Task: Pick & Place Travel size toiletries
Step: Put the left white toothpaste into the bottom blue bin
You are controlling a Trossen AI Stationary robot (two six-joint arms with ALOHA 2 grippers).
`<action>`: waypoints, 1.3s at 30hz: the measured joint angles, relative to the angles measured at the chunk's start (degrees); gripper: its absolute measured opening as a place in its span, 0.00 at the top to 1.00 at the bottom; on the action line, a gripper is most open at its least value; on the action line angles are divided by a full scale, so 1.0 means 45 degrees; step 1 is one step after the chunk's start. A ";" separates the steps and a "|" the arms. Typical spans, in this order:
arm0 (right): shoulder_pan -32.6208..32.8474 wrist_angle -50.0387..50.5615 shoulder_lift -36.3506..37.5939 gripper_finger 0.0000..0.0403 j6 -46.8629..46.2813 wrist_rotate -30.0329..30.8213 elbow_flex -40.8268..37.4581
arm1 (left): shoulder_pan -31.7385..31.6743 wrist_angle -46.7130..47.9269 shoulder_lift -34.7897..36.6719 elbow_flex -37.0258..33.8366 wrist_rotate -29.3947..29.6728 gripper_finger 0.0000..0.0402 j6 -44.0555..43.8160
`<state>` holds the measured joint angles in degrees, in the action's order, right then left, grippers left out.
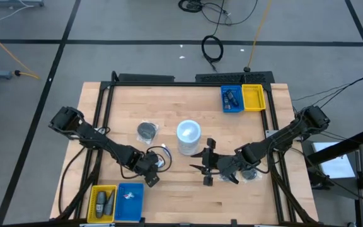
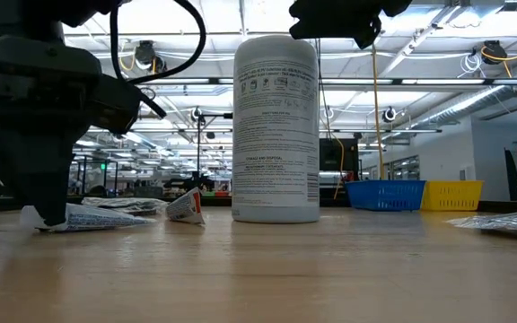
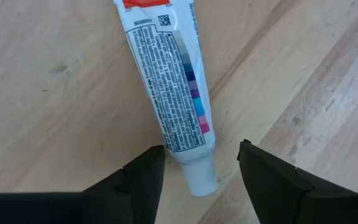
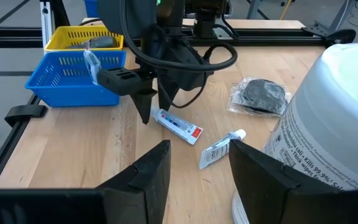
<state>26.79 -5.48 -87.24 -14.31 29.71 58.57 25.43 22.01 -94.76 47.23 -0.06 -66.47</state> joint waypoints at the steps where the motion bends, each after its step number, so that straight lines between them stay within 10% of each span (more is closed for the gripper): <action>1: 0.0000 0.0000 0.0000 0.61 0.0005 0.0000 0.0000 | 0.0000 0.0014 0.0000 -0.0001 0.0024 0.49 0.0021; 18: -0.0002 0.0000 0.0000 0.61 0.0000 0.0000 0.0000 | -0.0015 0.0400 -0.0010 -0.0011 -0.0227 0.89 0.0871; 39: -0.0005 0.0039 0.0000 0.61 0.0001 0.0000 0.0000 | -0.0043 0.0566 0.0927 0.0402 -0.1493 0.90 0.1612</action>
<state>26.76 -5.30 -87.24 -14.30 29.71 58.57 25.24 24.56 -90.59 49.04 -6.78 -59.22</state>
